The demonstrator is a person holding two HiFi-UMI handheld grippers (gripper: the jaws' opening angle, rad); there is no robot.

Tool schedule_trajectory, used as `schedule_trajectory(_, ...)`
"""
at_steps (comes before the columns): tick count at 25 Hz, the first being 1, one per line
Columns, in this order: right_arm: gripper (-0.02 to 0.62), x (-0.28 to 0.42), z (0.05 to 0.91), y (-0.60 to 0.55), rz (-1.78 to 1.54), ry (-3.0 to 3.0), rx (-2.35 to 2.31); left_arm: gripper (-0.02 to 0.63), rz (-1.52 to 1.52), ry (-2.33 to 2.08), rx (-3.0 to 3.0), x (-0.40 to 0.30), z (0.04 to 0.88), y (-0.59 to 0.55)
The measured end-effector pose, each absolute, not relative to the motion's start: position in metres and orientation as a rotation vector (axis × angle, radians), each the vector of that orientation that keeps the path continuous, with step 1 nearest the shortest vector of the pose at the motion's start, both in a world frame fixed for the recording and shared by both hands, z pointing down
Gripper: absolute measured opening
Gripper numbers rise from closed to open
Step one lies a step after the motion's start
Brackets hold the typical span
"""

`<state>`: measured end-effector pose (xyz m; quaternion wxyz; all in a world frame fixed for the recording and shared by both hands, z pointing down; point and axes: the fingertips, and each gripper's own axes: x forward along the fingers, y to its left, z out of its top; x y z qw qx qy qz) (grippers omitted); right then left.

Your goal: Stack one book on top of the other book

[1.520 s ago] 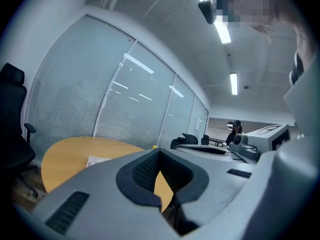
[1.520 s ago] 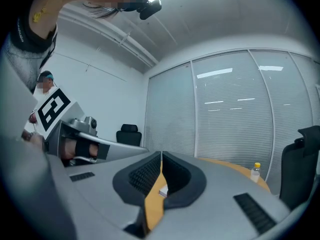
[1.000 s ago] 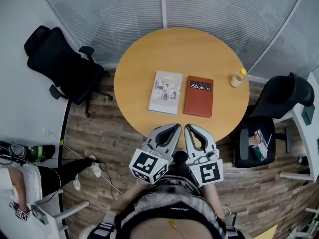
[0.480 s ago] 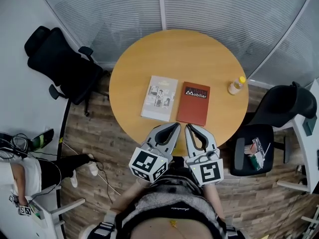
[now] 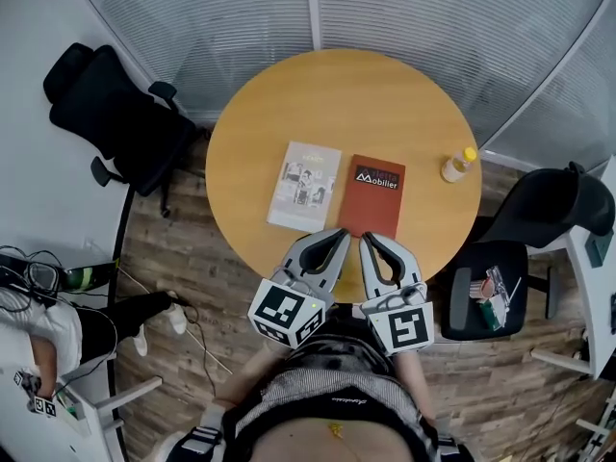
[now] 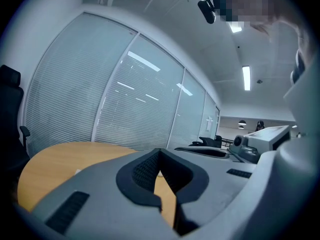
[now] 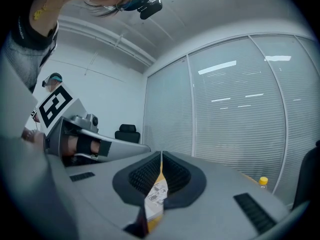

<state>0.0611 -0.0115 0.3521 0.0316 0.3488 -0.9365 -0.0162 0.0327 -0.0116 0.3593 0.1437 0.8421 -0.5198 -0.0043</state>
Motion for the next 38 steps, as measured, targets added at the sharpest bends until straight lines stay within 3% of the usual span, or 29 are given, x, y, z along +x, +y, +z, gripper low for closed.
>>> schedule_trajectory(23,0.026,-0.018,0.372,-0.049,-0.003,-2.699,1.377,0.017,0.053,-1.177,2.565,-0.046,0.378,-0.054)
schedule_trajectory(38,0.026,0.017,0.383,-0.071,0.022,-2.666,1.372,0.017,0.065,-1.176,2.521,-0.022,0.389,-0.075)
